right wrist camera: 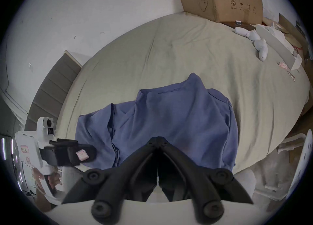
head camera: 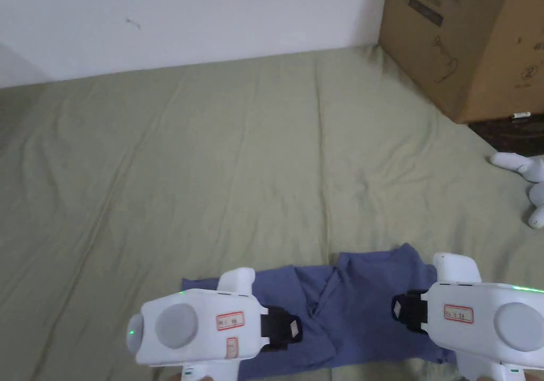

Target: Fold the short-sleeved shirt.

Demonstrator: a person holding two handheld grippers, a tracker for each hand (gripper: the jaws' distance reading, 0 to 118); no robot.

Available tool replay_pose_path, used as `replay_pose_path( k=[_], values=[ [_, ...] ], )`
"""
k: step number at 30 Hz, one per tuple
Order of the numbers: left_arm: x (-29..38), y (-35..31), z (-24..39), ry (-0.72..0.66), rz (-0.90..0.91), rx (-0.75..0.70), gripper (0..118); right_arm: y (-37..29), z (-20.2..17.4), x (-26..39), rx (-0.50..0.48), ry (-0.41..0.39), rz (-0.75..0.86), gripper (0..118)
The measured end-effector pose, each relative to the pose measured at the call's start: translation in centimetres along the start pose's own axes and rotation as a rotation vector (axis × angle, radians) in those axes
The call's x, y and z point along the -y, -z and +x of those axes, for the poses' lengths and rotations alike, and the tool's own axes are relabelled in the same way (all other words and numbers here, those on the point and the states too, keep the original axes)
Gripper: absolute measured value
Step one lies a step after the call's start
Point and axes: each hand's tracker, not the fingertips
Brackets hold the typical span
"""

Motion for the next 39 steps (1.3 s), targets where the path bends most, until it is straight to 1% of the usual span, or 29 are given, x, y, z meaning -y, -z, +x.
replay_pose_path(
  k=[4,6,7,8,9,10,11,12,13,14,16,17,20,21,22,23,24,25,28,29,33,35,37,38,39],
  values=[
    [0.1,-6.0,-6.7,-0.161,0.124,0.000,1,0.1,-1.1,-0.3,-0.010,-0.017,-0.002,0],
    [0.3,-8.1,-9.6,-0.238,0.151,0.009,2,0.5,-1.8,-0.5,-0.015,-0.019,-0.003,0],
    [0.5,-8.9,-10.7,-0.258,0.165,0.005,2,0.8,-2.3,-0.7,-0.017,-0.026,-0.006,0],
    [0.5,-9.2,-11.4,-0.241,0.155,0.013,3,1.0,-2.8,-0.8,-0.016,-0.036,-0.010,0],
    [0.6,-9.4,-11.8,-0.243,0.151,0.015,15,1.3,-3.2,-0.9,-0.014,-0.044,-0.013,0],
    [0.6,-9.5,-12.4,-0.248,0.145,0.012,35,1.5,-3.7,-1.1,-0.015,-0.055,-0.019,0],
    [0.7,-9.0,-13.1,-0.256,0.137,0.024,64,1.7,-4.2,-1.2,-0.017,-0.063,-0.024,0],
    [0.8,-8.5,-13.8,-0.287,0.133,0.061,101,1.8,-4.6,-1.3,-0.018,-0.070,-0.027,0],
    [0.9,-7.8,-14.6,-0.314,0.126,0.096,113,2.0,-5.0,-1.4,-0.022,-0.080,-0.032,0],
    [1.0,-7.0,-14.8,-0.360,0.110,0.128,113,2.1,-5.4,-1.5,-0.026,-0.091,-0.039,0],
    [1.2,-5.6,-15.9,-0.415,0.114,0.190,112,2.3,-6.1,-1.5,-0.024,-0.108,-0.042,0],
    [1.4,-4.8,-16.4,-0.422,0.075,0.222,112,2.5,-6.3,-1.6,-0.023,-0.115,-0.047,0],
    [0.9,-3.7,-16.8,-0.434,0.107,0.334,110,3.0,-6.8,-1.7,-0.023,-0.123,-0.061,0],
    [0.7,-3.4,-17.0,-0.445,0.111,0.363,84,3.1,-7.0,-1.7,-0.023,-0.125,-0.067,0],
    [0.5,-3.2,-17.2,-0.476,0.084,0.370,32,3.3,-7.1,-1.7,-0.023,-0.128,-0.072,0],
    [0.3,-2.9,-17.3,-0.489,0.062,0.340,10,3.4,-7.2,-1.7,-0.026,-0.134,-0.076,0],
    [0.3,-2.3,-17.5,-0.470,0.031,0.247,10,3.5,-7.4,-1.7,-0.029,-0.140,-0.085,0],
    [0.2,-2.5,-18.1,-0.433,0.038,0.174,10,3.5,-7.6,-1.6,-0.030,-0.149,-0.090,0],
    [0.5,-3.3,-19.1,-0.474,0.049,0.290,10,3.4,-8.1,-1.5,-0.028,-0.176,-0.099,0],
    [0.5,-3.7,-19.3,-0.472,0.052,0.302,10,3.4,-8.1,-1.5,-0.025,-0.180,-0.100,0],
    [0.2,-6.5,-19.8,-0.430,0.061,0.281,10,3.5,-8.4,-1.7,-0.024,-0.172,-0.103,0],
    [0.1,-8.4,-20.2,-0.377,0.062,0.241,10,3.5,-8.6,-1.7,-0.024,-0.174,-0.101,0],
    [0.3,-11.2,-21.9,-0.362,0.078,0.225,10,3.4,-8.9,-1.7,-0.023,-0.185,-0.101,0],
    [0.4,-12.5,-21.5,-0.358,0.090,0.210,10,3.5,-8.9,-1.7,-0.023,-0.189,-0.103,0],
    [0.7,-14.2,-22.3,-0.372,0.109,0.188,10,3.5,-9.0,-1.6,-0.021,-0.192,-0.106,0]
  ],
)
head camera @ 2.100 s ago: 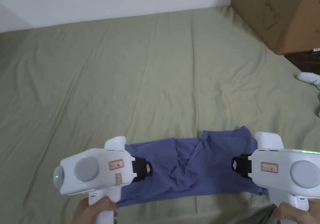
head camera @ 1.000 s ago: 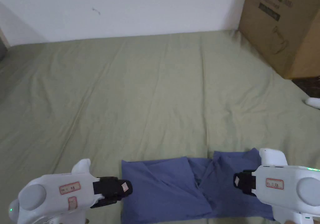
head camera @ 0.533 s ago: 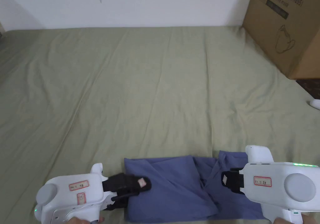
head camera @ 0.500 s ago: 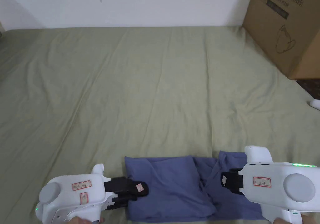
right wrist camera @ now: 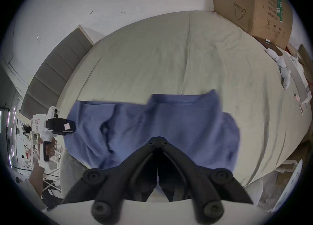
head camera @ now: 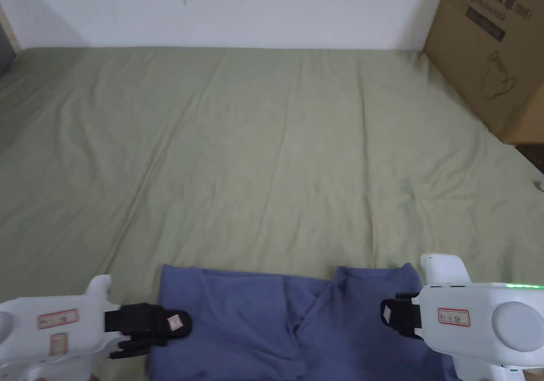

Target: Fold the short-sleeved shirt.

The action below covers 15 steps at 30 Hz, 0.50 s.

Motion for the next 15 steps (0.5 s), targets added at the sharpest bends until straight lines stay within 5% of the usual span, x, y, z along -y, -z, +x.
replay_pose_path(
  k=[8,15],
  values=[
    [-0.9,-9.1,-1.6,-0.028,0.066,-0.190,10,0.9,-0.3,0.4,-0.009,0.006,-0.016,0],
    [-0.9,-9.2,2.0,-0.007,0.090,-0.246,10,1.2,0.1,0.7,-0.025,0.025,-0.020,0]
  ],
)
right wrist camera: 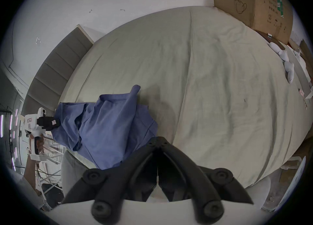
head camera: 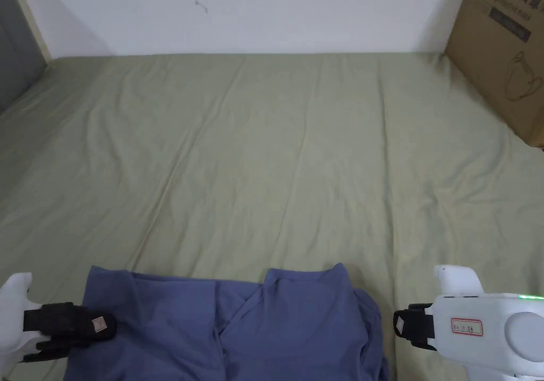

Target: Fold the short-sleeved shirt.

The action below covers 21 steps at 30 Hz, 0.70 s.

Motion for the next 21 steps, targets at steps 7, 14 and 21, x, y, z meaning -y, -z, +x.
replay_pose_path(
  k=[7,14,21],
  values=[
    [-0.1,0.3,10.8,0.089,0.049,0.031,10,-1.0,2.4,0.5,-0.022,0.052,0.031,0],
    [2.1,9.2,20.8,0.336,-0.111,0.036,10,-2.8,6.2,1.2,-0.016,0.105,0.068,0],
    [5.6,20.2,24.7,0.470,-0.329,-0.031,22,-4.7,10.1,3.0,0.017,0.193,0.101,0]
  ],
)
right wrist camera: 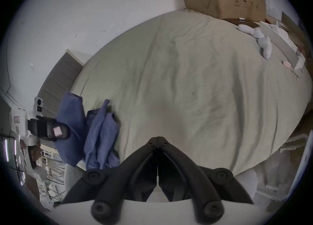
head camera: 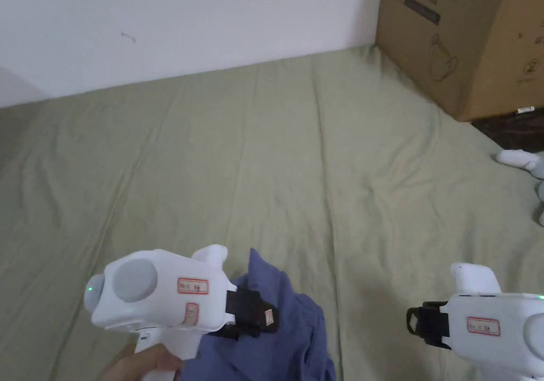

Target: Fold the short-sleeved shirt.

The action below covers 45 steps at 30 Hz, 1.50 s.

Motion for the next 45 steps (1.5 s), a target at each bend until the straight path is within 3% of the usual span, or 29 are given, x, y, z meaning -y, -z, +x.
replay_pose_path(
  k=[1,3,4,5,8,9,10,11,12,15,19,25,29,38,45],
  values=[
    [-0.2,1.0,0.5,0.015,-0.031,0.005,42,-0.2,0.6,0.1,0.008,0.010,0.000,0],
    [-0.1,1.9,1.4,0.025,-0.027,0.021,104,-0.4,1.3,0.3,0.027,0.024,-0.001,0],
    [-0.1,1.9,1.4,0.034,-0.025,0.030,114,-0.4,1.7,0.4,0.033,0.030,-0.001,0],
    [-0.1,1.5,1.3,0.036,-0.009,0.042,115,-0.5,1.9,0.5,0.034,0.037,0.000,0],
    [-0.1,-0.8,0.3,-0.023,0.059,0.035,109,-0.5,2.0,0.5,0.028,0.048,0.003,0],
    [0.0,-1.6,-0.6,-0.044,0.081,0.028,90,-0.4,1.9,0.4,0.027,0.047,0.003,0],
    [0.3,-2.6,-1.6,-0.057,0.124,-0.011,58,-0.3,1.8,0.4,0.027,0.042,0.004,0],
    [0.4,-3.4,-1.7,-0.077,0.150,-0.040,19,-0.2,1.6,0.3,0.023,0.037,0.004,0],
    [0.7,-3.7,-2.5,-0.086,0.151,-0.093,2,0.0,1.3,0.3,0.018,0.032,0.005,0],
    [1.7,-3.4,-3.8,-0.103,0.109,-0.231,2,0.6,0.7,0.0,-0.003,0.020,0.003,0],
    [2.8,-1.0,-3.6,-0.141,0.075,-0.125,2,1.2,-0.1,-0.2,-0.022,0.008,-0.003,0],
    [3.1,4.2,0.6,-0.072,0.003,-0.083,2,1.0,-0.1,-0.3,-0.029,-0.002,-0.002,0],
    [3.5,7.9,3.7,0.070,-0.072,-0.175,1,1.0,0.6,0.0,-0.030,0.024,0.006,0],
    [3.2,10.2,6.9,0.076,-0.076,-0.139,1,0.9,1.5,0.6,-0.024,0.053,0.000,0],
    [3.8,9.4,7.8,0.078,-0.096,0.016,2,0.4,0.4,0.4,-0.017,0.033,-0.002,0]
  ],
)
